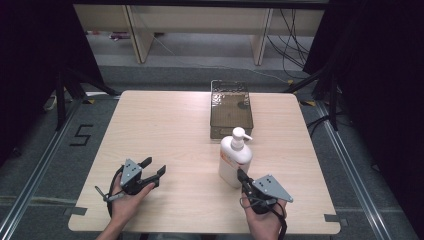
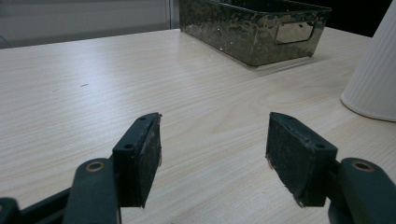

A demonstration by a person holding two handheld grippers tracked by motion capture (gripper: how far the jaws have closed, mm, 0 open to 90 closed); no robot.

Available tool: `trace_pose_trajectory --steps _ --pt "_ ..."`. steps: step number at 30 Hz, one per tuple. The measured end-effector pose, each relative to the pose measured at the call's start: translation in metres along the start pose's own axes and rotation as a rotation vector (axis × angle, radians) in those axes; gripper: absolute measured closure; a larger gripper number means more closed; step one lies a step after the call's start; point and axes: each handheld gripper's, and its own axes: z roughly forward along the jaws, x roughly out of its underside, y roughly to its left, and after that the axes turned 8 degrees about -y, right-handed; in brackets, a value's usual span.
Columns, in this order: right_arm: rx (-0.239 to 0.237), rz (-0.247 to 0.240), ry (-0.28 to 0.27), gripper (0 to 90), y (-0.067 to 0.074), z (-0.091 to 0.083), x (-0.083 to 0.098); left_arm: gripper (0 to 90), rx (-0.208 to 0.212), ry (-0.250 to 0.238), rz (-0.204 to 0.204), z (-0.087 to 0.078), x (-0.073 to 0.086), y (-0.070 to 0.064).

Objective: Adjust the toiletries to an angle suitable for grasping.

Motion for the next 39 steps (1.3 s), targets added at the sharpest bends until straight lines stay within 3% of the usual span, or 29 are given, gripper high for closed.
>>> trace_pose_trajectory --steps 5,7,10,12,13,15,16,19,20,21,23,30,31,35,36,39 --pt "0.034 -0.002 -0.028 90.0 -0.014 0.004 -0.004 35.2 0.000 0.000 0.001 0.000 0.000 0.000" --pt "0.064 0.010 -0.001 90.0 -0.018 0.004 -0.006 35.2 0.001 0.000 0.001 0.000 0.000 0.000" --pt "0.066 0.015 -0.011 90.0 -0.024 0.008 -0.007 35.2 0.001 -0.001 -0.001 0.000 0.000 0.000" --pt "0.095 -0.011 -0.018 90.0 -0.030 0.010 -0.008 35.2 0.000 -0.001 -0.002 0.000 0.000 0.000" --pt "0.097 0.009 -0.013 90.0 -0.030 0.010 -0.009 35.2 0.001 -0.001 -0.002 0.000 0.000 0.000" --pt "0.103 -0.020 -0.015 90.0 -0.034 0.012 -0.010 35.2 0.000 -0.001 -0.002 0.000 0.000 0.000" --pt "0.100 0.011 -0.005 90.0 -0.034 0.013 -0.010 35.2 0.000 -0.001 -0.002 0.000 0.000 0.000" --pt "0.106 0.021 -0.006 90.0 -0.035 0.015 -0.010 35.2 0.001 -0.002 -0.003 0.000 0.000 0.000" --pt "0.106 0.021 -0.006 90.0 -0.035 0.015 -0.010 35.2 0.001 -0.002 -0.003 0.000 0.000 0.000" --pt "0.113 -0.010 -0.005 90.0 -0.038 0.016 -0.011 35.2 0.000 -0.002 -0.002 0.000 0.000 0.000" --pt "0.109 0.009 -0.010 90.0 -0.038 0.018 -0.010 35.2 0.001 -0.003 -0.004 0.000 0.000 0.000" --pt "0.130 0.006 -0.013 90.0 -0.037 0.014 -0.010 35.2 -0.001 -0.001 -0.005 0.000 0.000 0.001" --pt "0.131 0.002 -0.046 90.0 -0.032 0.009 -0.014 35.2 -0.001 0.001 -0.007 0.000 0.000 0.001" --pt "0.130 0.015 -0.075 86.0 -0.026 0.005 -0.021 35.3 0.003 -0.002 -0.013 0.001 0.000 0.001" --pt "0.137 -0.006 -0.089 84.9 -0.025 0.004 -0.023 35.3 0.003 -0.004 -0.014 0.002 0.000 0.001" --pt "0.152 -0.001 -0.117 79.8 -0.022 0.003 -0.032 35.3 0.000 -0.008 -0.023 0.002 0.000 0.002"
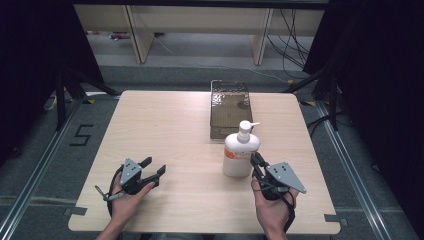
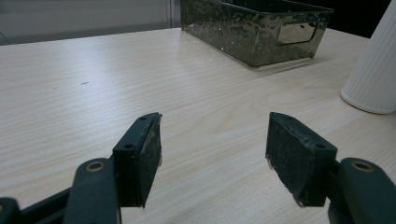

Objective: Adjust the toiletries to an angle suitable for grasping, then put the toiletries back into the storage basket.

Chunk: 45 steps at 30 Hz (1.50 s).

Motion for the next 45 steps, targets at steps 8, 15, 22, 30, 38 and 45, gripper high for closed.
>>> trace_pose_trajectory --steps 8,15,22,30,38,45 --pt "0.042 0.024 -0.035 67.2 0.000 0.001 -0.005 35.2 -0.015 0.005 -0.014 -0.001 0.000 0.000" --pt "0.048 0.005 -0.074 57.1 0.004 0.001 -0.010 35.3 -0.004 -0.002 -0.008 0.000 0.000 0.000" --pt "0.055 -0.030 -0.105 54.4 0.010 0.007 -0.020 35.2 -0.010 0.005 -0.006 0.001 0.000 0.000" --pt "0.072 -0.032 -0.105 53.4 0.026 0.013 -0.028 35.3 -0.002 -0.005 -0.006 0.000 0.000 0.000" --pt "0.103 -0.057 -0.098 53.0 0.034 0.024 -0.038 35.3 -0.001 0.002 -0.004 0.000 -0.001 0.001" --pt "0.120 -0.033 -0.088 49.9 0.036 0.034 -0.044 35.2 0.005 -0.007 -0.004 0.001 0.000 0.000"
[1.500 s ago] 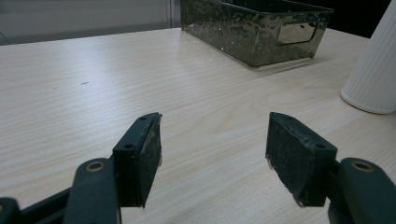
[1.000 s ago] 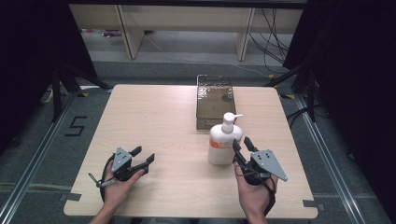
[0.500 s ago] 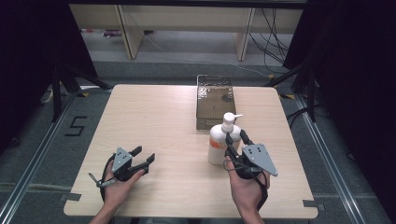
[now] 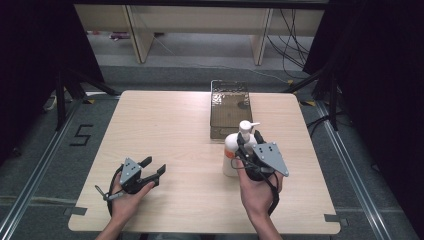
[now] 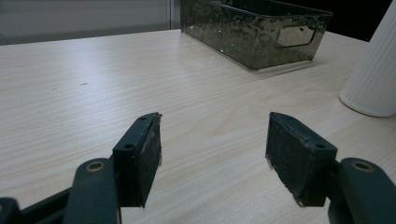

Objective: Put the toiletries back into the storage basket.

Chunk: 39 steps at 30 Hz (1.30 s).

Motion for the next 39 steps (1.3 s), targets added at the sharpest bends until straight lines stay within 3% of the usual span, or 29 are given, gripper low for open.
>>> trace_pose_trajectory --steps 3,4,9,14,20,39 --pt "0.000 -0.027 -0.003 49.2 0.000 0.004 -0.001 35.2 -0.005 0.008 0.001 -0.001 0.000 0.000" --pt "-0.006 -0.006 0.002 49.1 0.003 0.006 -0.001 35.2 -0.004 0.005 -0.002 -0.001 0.000 0.000" --pt "0.000 -0.024 0.011 48.7 0.003 0.010 -0.002 35.2 -0.004 0.010 -0.006 -0.001 -0.001 0.001" --pt "0.006 -0.009 0.015 49.7 0.005 0.013 -0.003 35.2 -0.005 0.010 -0.006 -0.001 -0.001 0.001" --pt "0.012 -0.038 0.022 53.7 0.007 0.018 -0.004 35.1 -0.004 0.006 -0.011 -0.001 0.000 0.002" --pt "0.041 0.028 0.001 60.2 0.009 0.020 -0.004 35.0 -0.004 0.007 -0.015 -0.001 0.000 0.002"
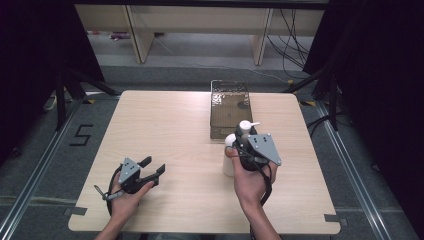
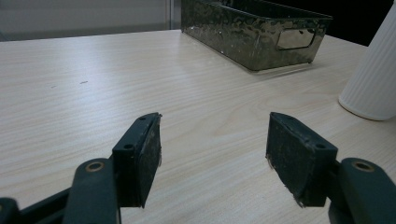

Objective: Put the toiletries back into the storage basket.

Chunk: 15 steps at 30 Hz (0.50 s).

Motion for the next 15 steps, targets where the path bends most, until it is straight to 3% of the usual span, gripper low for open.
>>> trace_pose_trajectory --steps 8,9,11,12,15 --pt "-0.022 -0.017 -0.002 60.4 -0.0040 -0.0003 -0.0012 35.0 0.001 0.000 0.000 -0.0003 0.0000 0.0000" --pt "-0.030 0.009 0.000 60.4 -0.0033 -0.0008 -0.0020 35.0 0.001 0.000 0.001 -0.0002 0.0000 0.0000" --pt "-0.029 -0.002 -0.008 60.4 -0.0044 -0.0006 -0.0028 35.0 0.002 -0.001 0.001 -0.0001 0.0000 0.0000" --pt "-0.032 0.018 -0.009 60.5 -0.0037 -0.0009 -0.0041 35.0 0.002 -0.001 0.002 -0.0001 0.0000 0.0000" --pt "-0.043 0.019 -0.019 60.5 -0.0052 -0.0007 -0.0094 35.0 0.002 -0.001 0.002 -0.0002 0.0000 0.0000"
